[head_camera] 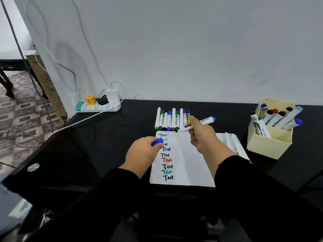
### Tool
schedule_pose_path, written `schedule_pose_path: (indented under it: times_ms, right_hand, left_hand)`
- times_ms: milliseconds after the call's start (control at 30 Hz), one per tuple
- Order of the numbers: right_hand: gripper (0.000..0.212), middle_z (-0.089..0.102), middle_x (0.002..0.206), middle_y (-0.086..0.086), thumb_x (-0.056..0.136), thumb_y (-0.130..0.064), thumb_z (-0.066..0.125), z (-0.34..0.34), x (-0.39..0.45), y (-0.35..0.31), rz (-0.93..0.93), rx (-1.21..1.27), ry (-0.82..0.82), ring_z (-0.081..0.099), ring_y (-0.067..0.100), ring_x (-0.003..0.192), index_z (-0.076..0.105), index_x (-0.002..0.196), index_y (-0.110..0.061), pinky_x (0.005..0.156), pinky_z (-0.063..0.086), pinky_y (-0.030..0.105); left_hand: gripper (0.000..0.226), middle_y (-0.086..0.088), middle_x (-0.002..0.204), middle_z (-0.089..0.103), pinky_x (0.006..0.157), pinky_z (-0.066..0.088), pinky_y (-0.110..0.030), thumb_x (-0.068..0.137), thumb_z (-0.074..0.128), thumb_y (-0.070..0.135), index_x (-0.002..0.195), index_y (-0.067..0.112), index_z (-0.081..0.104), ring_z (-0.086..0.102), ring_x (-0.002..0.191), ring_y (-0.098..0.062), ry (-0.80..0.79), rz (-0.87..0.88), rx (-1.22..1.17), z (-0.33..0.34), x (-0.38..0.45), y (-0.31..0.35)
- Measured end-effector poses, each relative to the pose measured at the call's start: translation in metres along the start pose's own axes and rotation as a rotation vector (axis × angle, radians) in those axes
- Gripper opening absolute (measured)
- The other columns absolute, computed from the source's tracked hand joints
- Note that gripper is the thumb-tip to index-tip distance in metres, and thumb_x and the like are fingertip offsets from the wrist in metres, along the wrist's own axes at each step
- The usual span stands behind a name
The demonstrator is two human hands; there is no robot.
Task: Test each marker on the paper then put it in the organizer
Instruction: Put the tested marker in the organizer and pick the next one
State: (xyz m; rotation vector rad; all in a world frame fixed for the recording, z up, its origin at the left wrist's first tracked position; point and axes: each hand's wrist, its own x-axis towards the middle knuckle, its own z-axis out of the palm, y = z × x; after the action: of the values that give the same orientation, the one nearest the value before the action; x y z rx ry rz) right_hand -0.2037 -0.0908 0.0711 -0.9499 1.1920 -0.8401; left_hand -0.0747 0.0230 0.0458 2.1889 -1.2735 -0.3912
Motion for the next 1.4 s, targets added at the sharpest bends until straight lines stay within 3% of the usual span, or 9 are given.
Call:
schedule_pose_path:
  times_ms: [67,133,167,233,333,500,867,1200,1400]
  right_hand:
    - [0.027,0.048,0.061,0.002,0.087,-0.033,0.067,0.001,0.011,0.000,-0.062,-0.034,-0.018,0.032,0.010,0.048,0.058,0.076,-0.011,0.041,0.029,0.020]
    - [0.019,0.050,0.065,0.003,0.085,-0.025,0.070,0.003,0.021,0.001,-0.124,-0.087,-0.041,0.035,0.010,0.051,0.061,0.083,-0.008,0.044,0.031,0.020]
    - [0.017,0.051,0.065,0.004,0.084,-0.022,0.071,0.004,0.027,0.003,-0.150,-0.122,-0.042,0.036,0.010,0.052,0.061,0.084,-0.008,0.046,0.032,0.021]
    - [0.019,0.051,0.063,0.004,0.083,-0.022,0.071,0.006,0.037,0.006,-0.206,-0.181,-0.021,0.040,0.011,0.051,0.056,0.077,-0.012,0.048,0.034,0.021]
    - [0.031,0.051,0.061,0.000,0.085,-0.021,0.067,0.010,0.048,0.012,-0.322,-0.259,0.000,0.043,0.007,0.048,0.043,0.066,-0.017,0.045,0.035,0.016]
    - [0.037,0.048,0.057,-0.007,0.089,-0.015,0.061,0.011,0.060,0.020,-0.428,-0.277,0.006,0.045,0.001,0.049,0.039,0.060,-0.021,0.042,0.034,0.005]
    - [0.035,0.051,0.072,0.010,0.089,-0.022,0.063,0.011,0.076,0.042,-0.496,-0.348,-0.039,0.049,0.013,0.065,0.038,0.066,-0.016,0.049,0.038,0.010]
    - [0.034,0.054,0.061,-0.001,0.088,-0.023,0.064,0.014,0.083,0.040,-0.440,-0.273,-0.037,0.049,0.005,0.052,0.041,0.064,-0.018,0.051,0.040,0.013]
    - [0.033,0.051,0.068,0.009,0.087,-0.023,0.065,0.015,0.084,0.044,-0.453,-0.330,-0.059,0.048,0.013,0.060,0.041,0.066,-0.014,0.051,0.038,0.014]
  left_hand:
    - [0.030,0.004,0.107,0.062,0.073,0.039,-0.023,0.093,0.052,0.038,0.116,0.022,0.063,0.052,0.090,-0.009,0.052,-0.006,-0.002,0.005,0.011,-0.008]
    - [0.032,-0.001,0.125,0.057,0.094,0.042,-0.033,0.091,0.053,0.041,0.119,0.025,0.062,0.050,0.116,-0.019,0.102,-0.048,0.043,0.012,0.024,-0.017]
    - [0.036,-0.005,0.138,0.048,0.108,0.032,-0.043,0.091,0.053,0.045,0.122,0.029,0.059,0.038,0.132,-0.025,0.099,-0.085,0.096,0.015,0.031,-0.021]
    - [0.040,-0.007,0.153,0.026,0.113,0.007,-0.055,0.090,0.050,0.052,0.126,0.037,0.054,0.011,0.144,-0.031,0.040,-0.166,0.175,0.020,0.040,-0.024]
    - [0.039,-0.005,0.156,0.017,0.110,-0.006,-0.059,0.089,0.046,0.058,0.124,0.045,0.052,-0.001,0.145,-0.032,-0.007,-0.205,0.184,0.027,0.046,-0.030]
    - [0.041,-0.003,0.157,0.013,0.109,-0.010,-0.060,0.089,0.041,0.062,0.127,0.049,0.048,-0.001,0.145,-0.029,-0.022,-0.202,0.214,0.035,0.053,-0.037]
    - [0.041,-0.001,0.158,0.012,0.108,-0.011,-0.060,0.088,0.039,0.065,0.126,0.053,0.047,-0.002,0.145,-0.029,-0.028,-0.206,0.241,0.038,0.055,-0.037]
    - [0.042,-0.001,0.157,0.012,0.109,-0.009,-0.060,0.087,0.039,0.066,0.126,0.053,0.047,-0.001,0.145,-0.029,-0.043,-0.225,0.261,0.038,0.057,-0.035]
    - [0.041,-0.002,0.157,0.014,0.109,-0.009,-0.061,0.087,0.039,0.067,0.125,0.054,0.048,0.001,0.145,-0.029,-0.030,-0.221,0.259,0.038,0.057,-0.034]
